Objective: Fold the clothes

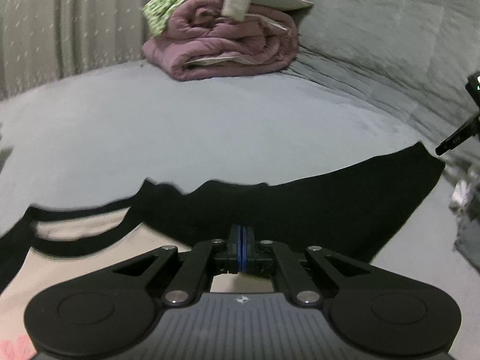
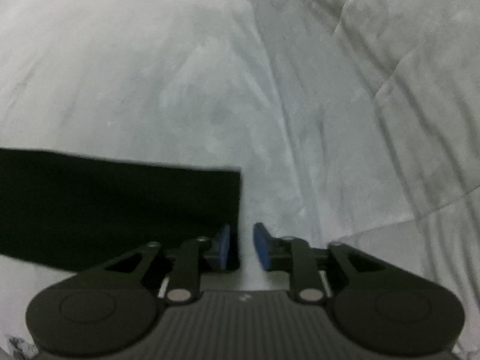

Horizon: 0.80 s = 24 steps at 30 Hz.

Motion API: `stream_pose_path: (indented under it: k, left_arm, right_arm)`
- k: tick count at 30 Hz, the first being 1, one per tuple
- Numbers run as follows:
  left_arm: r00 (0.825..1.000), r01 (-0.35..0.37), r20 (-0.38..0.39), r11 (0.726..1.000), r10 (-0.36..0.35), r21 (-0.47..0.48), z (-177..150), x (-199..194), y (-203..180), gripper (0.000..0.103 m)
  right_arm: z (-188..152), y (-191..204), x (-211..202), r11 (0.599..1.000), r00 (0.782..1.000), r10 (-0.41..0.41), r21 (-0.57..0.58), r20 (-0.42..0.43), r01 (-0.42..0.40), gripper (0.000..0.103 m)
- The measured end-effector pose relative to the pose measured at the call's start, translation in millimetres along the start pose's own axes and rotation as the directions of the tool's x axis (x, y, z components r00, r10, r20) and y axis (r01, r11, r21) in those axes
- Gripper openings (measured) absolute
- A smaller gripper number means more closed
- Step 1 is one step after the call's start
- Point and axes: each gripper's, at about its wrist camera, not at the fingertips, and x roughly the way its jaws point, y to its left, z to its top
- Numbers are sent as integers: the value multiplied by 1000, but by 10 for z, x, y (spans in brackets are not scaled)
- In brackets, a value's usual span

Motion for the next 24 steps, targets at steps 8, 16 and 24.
stream_pose_path:
  k: [8, 16, 24]
  left_arm:
    - [996, -57, -69, 997, 54, -41, -274, -406, 411, 0]
    - [987, -124, -113, 991, 118, -53, -590, -902, 733, 0]
    - [983, -147, -135, 971, 123, -187, -708, -1187, 1134, 0]
  right_arm:
    - [-105, 832, -484, 949, 964, 254, -212, 81, -233, 30]
    - [-356, 2177, -548, 849, 925, 379, -406, 19, -340, 33]
    - [-435, 2239, -676, 911, 950, 307, -306, 62, -275, 33]
